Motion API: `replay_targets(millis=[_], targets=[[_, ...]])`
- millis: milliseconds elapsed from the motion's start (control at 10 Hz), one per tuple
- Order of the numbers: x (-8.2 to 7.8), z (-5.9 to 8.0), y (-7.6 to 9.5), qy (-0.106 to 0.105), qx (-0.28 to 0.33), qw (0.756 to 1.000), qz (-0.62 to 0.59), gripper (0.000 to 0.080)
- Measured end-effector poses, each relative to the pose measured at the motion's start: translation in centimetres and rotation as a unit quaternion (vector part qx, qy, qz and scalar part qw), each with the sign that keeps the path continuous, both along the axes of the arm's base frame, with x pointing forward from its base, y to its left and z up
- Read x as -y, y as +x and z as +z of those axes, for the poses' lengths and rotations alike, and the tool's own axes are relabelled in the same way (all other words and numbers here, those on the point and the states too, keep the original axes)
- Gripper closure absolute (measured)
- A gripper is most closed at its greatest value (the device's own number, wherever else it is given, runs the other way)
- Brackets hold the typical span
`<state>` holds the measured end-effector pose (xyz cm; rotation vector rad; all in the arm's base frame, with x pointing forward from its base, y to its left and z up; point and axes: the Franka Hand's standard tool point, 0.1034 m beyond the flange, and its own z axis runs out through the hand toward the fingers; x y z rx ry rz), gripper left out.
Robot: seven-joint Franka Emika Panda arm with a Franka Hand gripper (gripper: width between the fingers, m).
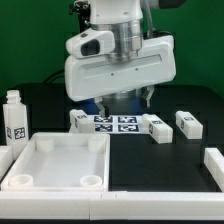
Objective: Assemble desk
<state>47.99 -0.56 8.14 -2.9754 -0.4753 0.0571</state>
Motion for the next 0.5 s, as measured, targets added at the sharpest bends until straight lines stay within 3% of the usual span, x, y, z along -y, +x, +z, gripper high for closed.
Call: replay_targets(millis=[300,400,500], targets=[[-0.1,-0.3,-0.5,0.000,-0.003,1.000,0.001,0.0150],[0.2,-0.3,-0.2,0.000,-0.004,1.000,-0.003,0.0150],[1.2,-0.3,1.1,-0.003,0.000,1.000,-0.021,0.0150]])
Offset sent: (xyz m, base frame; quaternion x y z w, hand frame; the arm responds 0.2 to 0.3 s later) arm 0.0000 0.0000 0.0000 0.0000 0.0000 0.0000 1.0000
